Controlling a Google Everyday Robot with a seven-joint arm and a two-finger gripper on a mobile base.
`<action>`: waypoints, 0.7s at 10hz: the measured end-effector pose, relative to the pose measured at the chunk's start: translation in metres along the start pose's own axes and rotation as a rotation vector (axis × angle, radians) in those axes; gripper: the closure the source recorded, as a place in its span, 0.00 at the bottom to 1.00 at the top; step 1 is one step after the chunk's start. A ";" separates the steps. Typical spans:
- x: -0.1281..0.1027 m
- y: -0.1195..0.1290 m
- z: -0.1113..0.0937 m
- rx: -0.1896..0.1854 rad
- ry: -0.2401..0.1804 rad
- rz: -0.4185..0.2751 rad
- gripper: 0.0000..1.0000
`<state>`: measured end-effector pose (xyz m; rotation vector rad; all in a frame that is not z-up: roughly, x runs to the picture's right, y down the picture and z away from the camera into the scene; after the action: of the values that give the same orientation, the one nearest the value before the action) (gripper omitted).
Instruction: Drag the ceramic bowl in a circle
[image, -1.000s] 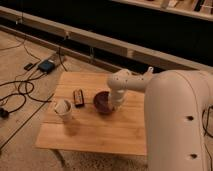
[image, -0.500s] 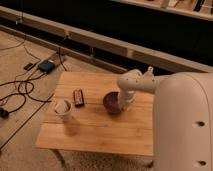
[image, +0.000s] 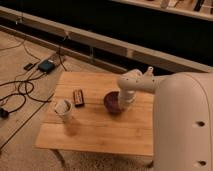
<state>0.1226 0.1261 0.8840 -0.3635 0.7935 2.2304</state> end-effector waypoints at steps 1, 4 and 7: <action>-0.017 0.007 -0.006 -0.006 -0.022 0.019 1.00; -0.073 0.030 -0.033 -0.028 -0.094 0.074 1.00; -0.085 0.048 -0.041 -0.032 -0.113 0.072 1.00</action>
<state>0.1480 0.0273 0.9131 -0.2243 0.7222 2.3106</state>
